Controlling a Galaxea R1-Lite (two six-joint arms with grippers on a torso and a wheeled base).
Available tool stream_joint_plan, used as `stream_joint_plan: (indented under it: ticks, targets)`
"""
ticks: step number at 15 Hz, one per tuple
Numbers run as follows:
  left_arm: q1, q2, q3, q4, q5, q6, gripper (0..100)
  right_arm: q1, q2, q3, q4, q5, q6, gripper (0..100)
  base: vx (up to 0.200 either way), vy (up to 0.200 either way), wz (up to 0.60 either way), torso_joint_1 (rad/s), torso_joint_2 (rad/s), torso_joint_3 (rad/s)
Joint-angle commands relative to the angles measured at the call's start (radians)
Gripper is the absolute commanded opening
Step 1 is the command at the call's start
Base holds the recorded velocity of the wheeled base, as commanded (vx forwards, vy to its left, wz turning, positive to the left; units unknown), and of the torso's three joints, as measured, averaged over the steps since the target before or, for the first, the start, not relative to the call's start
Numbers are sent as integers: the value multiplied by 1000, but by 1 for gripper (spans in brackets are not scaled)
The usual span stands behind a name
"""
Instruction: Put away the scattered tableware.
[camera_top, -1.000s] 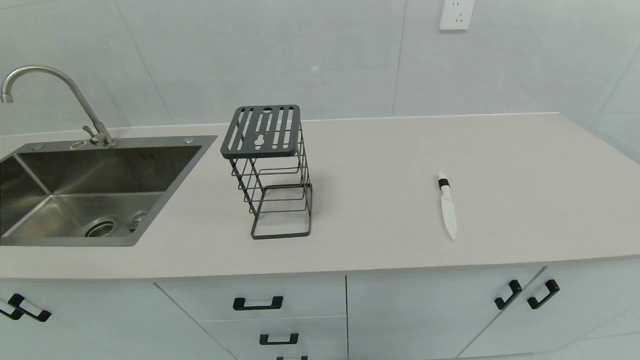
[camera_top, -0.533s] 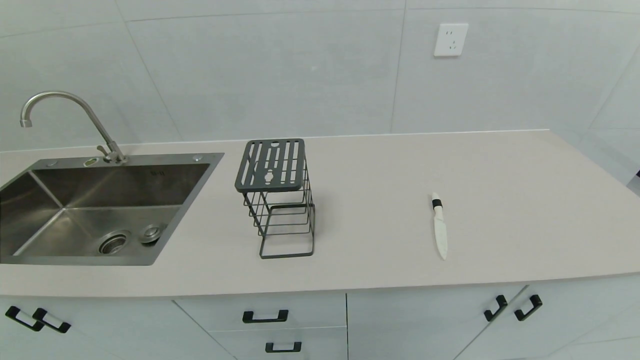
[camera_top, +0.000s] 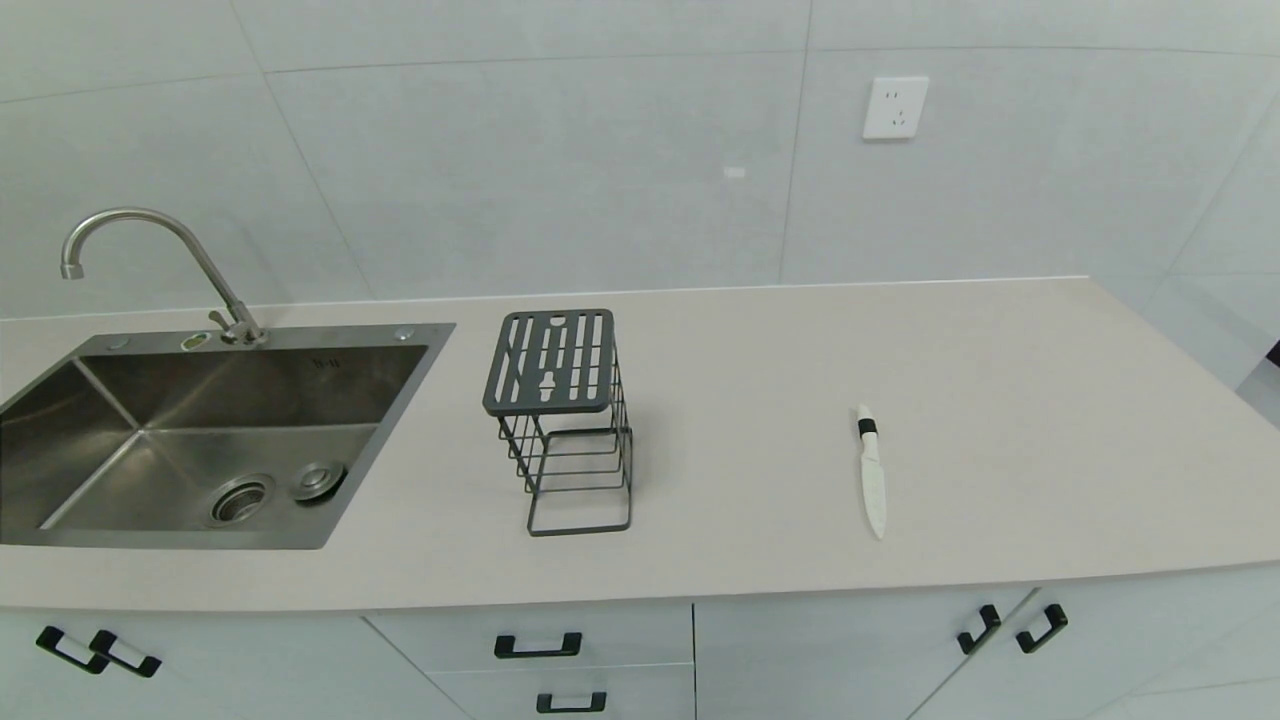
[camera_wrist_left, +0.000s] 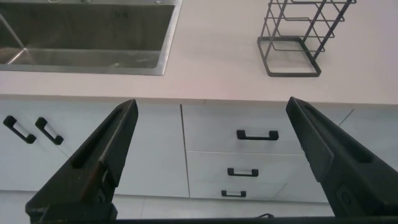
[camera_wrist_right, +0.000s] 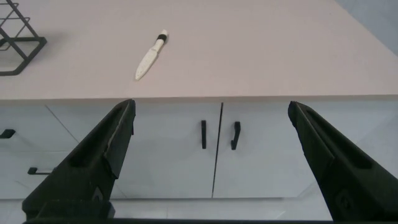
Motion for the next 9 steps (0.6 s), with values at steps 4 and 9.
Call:
stream_joint_plan:
  ticks: [4,9]
  targets:
    - [0,1,0,0,0,0,100,0,2,0,0,0,1,100,0,0,0,0,0,0]
    - [0,1,0,0,0,0,100,0,2,0,0,0,1,100,0,0,0,0,0,0]
